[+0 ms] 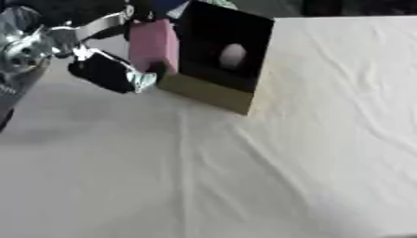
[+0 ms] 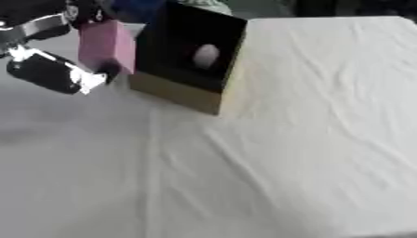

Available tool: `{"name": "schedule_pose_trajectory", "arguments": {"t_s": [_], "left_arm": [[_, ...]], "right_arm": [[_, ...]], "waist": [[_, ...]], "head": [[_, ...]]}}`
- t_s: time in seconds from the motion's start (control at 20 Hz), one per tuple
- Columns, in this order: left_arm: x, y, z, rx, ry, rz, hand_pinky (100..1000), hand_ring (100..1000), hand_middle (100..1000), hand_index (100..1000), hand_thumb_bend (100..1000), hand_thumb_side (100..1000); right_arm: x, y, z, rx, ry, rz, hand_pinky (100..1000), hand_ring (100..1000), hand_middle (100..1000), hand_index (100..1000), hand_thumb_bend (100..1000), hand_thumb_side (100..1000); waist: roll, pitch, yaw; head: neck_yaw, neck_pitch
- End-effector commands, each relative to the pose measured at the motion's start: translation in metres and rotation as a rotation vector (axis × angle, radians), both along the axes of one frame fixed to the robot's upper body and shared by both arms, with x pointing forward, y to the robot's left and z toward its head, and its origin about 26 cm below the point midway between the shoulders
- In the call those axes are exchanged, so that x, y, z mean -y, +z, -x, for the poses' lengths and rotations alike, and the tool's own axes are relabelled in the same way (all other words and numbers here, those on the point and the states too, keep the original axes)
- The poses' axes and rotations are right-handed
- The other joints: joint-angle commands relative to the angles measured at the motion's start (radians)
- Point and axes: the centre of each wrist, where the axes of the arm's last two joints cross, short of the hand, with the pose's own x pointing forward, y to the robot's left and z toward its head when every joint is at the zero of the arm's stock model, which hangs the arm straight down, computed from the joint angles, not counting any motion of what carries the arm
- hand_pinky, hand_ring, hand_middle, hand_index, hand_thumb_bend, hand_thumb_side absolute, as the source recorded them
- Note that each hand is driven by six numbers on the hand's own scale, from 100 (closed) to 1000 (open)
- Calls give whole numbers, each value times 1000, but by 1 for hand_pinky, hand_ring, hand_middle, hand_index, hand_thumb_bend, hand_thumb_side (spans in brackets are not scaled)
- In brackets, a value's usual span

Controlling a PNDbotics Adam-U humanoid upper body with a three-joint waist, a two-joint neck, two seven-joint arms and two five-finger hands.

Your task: Pick up objects on the table and place them in the box.

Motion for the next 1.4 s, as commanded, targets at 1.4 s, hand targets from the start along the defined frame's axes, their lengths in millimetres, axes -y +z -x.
{"name": "schedule_pose_trajectory", "arguments": {"t_s": [1.4], "left_arm": [[1, 5, -99, 244, 122, -115, 834, 760, 764, 866, 434, 535]], "right_arm": [[-22, 28, 10, 96, 126, -5, 810, 786, 760, 757, 132, 627]], "waist": [[66, 65, -133]], "head": [[175, -83]]}}
